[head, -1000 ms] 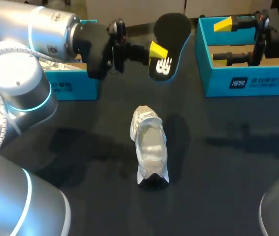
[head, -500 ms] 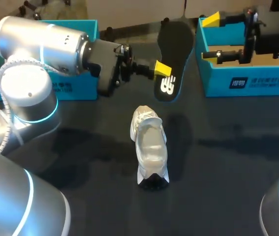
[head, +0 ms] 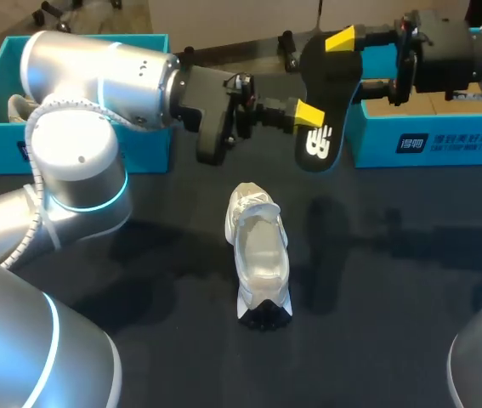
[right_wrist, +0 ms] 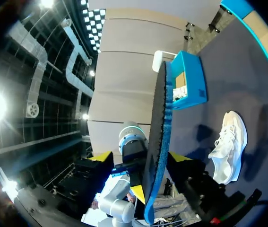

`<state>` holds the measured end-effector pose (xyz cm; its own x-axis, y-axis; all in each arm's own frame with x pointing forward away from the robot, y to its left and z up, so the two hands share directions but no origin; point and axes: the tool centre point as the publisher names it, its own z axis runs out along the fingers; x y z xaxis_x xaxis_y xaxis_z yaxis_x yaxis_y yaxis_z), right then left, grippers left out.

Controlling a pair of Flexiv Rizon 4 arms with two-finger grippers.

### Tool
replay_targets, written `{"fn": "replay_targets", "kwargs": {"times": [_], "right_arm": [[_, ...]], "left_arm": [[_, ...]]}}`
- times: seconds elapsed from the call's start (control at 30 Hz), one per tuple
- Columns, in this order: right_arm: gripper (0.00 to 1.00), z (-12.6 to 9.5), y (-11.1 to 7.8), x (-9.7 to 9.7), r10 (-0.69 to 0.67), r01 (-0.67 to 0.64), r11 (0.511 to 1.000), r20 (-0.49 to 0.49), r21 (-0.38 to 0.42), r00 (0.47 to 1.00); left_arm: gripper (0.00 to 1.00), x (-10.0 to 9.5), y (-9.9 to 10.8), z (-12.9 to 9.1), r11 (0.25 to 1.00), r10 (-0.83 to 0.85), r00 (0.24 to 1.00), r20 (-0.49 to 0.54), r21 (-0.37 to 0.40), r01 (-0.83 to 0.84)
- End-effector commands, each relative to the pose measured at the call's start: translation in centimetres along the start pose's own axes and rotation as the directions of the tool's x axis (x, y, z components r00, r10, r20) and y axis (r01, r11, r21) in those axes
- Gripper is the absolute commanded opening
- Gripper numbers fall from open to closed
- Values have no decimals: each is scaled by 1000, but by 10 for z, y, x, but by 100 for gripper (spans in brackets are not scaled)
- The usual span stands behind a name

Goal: Take the shoe out of the shoebox, open the shoe tongue, remove and reinsert the insole, then place the shoe into the shoebox

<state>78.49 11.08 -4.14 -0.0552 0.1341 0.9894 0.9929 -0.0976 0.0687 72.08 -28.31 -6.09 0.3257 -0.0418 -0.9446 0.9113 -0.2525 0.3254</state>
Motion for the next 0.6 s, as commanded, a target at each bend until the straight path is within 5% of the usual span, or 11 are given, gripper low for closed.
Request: {"fn": "replay_targets", "kwargs": {"times": [0.03,0.23,0.37,0.5,0.53,0.57,0.6], "right_arm": [[39,2,-3,-2,3,-3,1000,-3,-12,1000],[32,4,-6,-5,14,-14,1000,-14,-9,1000],[0,2,-6,-7,18,-18,1000,-21,-16,1000],[0,1,-4,-9,15,-15,1000,-22,-16,1000],[0,1,-4,-9,14,-14,1000,-22,-16,1000],[0,0,-3,-10,13,-14,1000,-22,-15,1000],[0,0,-3,-11,13,-13,1000,-23,-15,1000]], "left_arm": [[0,1,3,5,1000,3,1000,1,-4,-3],[0,5,5,6,999,4,1000,-8,-35,-5],[0,4,5,6,999,1,1000,-8,-44,-2],[0,3,2,6,999,-2,1000,-13,-50,1],[13,4,2,6,999,-2,1000,-19,-49,1],[44,4,1,5,999,-3,1000,-26,-49,1],[90,4,1,4,999,-5,999,-35,-48,4]]}}
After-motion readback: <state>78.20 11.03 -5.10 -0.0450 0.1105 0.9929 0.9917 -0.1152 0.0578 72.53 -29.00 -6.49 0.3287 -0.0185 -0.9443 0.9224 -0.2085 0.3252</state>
